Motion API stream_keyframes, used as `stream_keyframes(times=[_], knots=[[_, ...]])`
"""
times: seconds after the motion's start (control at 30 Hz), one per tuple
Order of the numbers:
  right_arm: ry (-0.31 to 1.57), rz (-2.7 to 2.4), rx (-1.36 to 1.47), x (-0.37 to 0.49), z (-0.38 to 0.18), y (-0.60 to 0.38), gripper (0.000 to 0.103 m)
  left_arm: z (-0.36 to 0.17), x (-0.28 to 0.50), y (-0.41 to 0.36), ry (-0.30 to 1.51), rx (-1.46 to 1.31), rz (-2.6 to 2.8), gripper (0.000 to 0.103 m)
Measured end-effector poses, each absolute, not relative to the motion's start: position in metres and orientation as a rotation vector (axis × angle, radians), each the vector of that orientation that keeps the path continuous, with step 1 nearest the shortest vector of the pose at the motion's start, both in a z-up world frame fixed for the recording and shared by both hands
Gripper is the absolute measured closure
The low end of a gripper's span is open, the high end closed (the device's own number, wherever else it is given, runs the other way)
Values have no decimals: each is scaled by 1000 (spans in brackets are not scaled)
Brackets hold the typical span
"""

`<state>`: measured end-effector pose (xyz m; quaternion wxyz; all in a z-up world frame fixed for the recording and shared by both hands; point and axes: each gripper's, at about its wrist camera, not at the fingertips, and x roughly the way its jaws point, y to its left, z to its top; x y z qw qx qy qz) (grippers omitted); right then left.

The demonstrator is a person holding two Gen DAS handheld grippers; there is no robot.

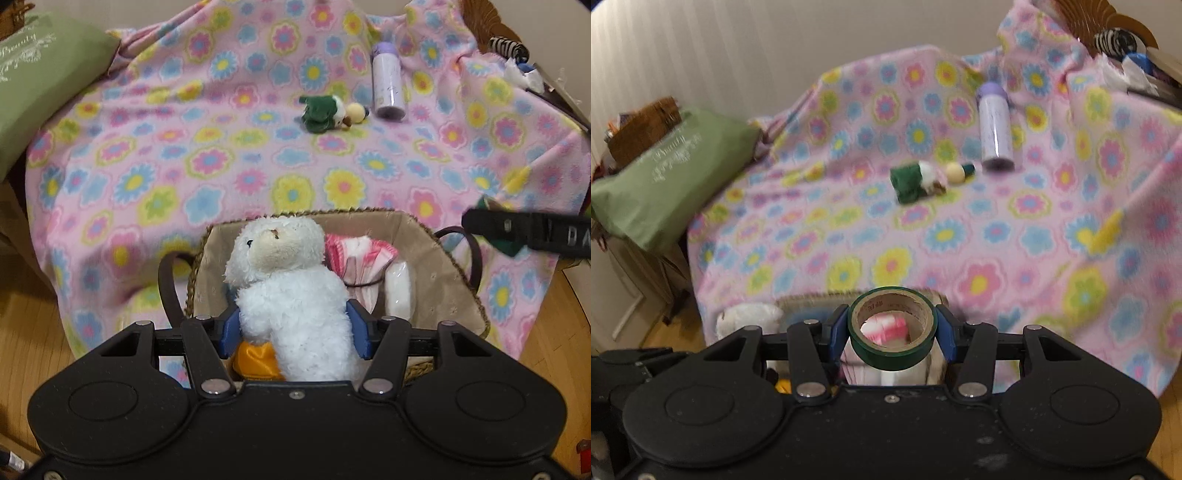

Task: Organize soft objects
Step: 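Carry the lamb and tape roll over the basket with both tools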

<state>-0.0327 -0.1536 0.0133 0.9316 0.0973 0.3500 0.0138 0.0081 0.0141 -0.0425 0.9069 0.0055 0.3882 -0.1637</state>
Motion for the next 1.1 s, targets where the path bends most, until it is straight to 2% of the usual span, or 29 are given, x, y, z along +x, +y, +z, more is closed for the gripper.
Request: stream_keyframes(times=[0.47,1.1], knots=[[816,45,192,-34,0,-148,55,-52,11,23,839,-30,-280,48],[854,95,163,-29,-3,-144,55,-54,15,21,859,-24,-289,46]])
